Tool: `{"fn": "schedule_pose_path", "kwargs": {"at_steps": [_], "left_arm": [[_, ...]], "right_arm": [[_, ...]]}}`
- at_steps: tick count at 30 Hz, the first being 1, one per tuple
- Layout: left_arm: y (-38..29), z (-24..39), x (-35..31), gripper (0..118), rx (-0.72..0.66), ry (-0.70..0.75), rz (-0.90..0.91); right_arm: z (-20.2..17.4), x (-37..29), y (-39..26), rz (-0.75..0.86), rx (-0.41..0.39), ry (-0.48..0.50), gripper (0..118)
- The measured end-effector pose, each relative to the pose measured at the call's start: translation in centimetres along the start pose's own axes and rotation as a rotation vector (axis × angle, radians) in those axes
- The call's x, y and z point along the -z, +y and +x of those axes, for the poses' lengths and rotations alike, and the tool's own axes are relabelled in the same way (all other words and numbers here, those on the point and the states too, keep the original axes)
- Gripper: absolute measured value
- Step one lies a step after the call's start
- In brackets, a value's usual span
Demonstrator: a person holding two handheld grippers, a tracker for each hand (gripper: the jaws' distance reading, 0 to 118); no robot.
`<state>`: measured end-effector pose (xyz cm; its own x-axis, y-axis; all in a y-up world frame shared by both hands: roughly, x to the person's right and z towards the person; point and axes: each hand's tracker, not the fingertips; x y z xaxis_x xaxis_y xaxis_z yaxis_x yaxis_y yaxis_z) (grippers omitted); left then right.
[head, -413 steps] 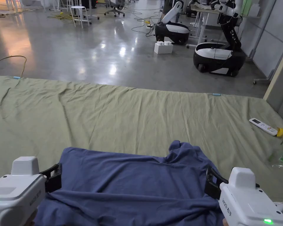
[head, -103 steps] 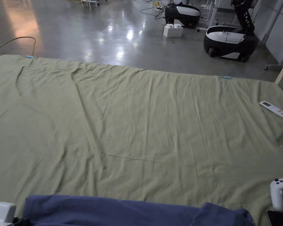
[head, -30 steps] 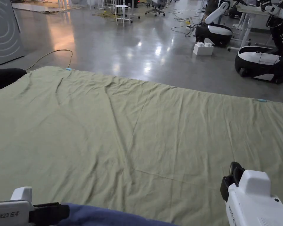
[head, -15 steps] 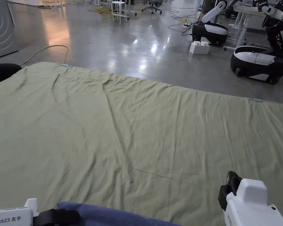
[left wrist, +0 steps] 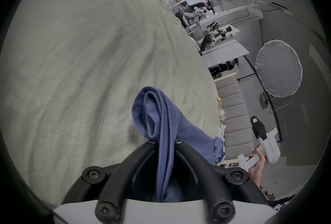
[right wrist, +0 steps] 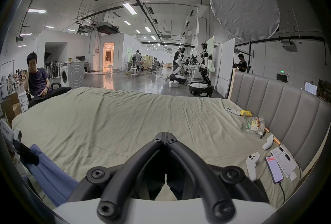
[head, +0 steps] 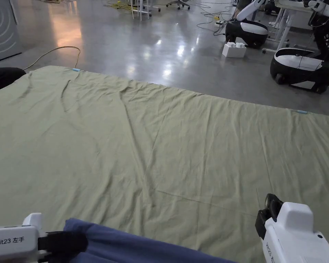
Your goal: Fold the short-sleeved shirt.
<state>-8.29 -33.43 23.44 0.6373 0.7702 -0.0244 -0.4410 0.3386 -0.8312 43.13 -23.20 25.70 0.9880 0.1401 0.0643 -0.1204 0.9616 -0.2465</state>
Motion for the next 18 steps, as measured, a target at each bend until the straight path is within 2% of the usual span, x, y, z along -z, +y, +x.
{"fn": "schedule_pose_path", "kwargs": {"at_steps": [3,7,14,18], "left_arm": [[0.5,1.6,-1.1,8,0.056,0.046,0.019],[1.1,2.6,-3.3,8,0.033,0.081,0.034],[1.8,4.1,-7.7,8,0.106,0.272,0.074],[1.1,5.9,-7.5,8,0.166,0.384,0.064]], "right_arm": [[0.2,0.1,0.1,0.0,0.008,0.001,1],[0.4,0.1,0.2,0.01,0.015,0.008,1],[0.6,0.2,0.3,0.023,0.03,0.02,1],[0.7,0.4,0.1,0.022,0.048,0.025,1]]}}
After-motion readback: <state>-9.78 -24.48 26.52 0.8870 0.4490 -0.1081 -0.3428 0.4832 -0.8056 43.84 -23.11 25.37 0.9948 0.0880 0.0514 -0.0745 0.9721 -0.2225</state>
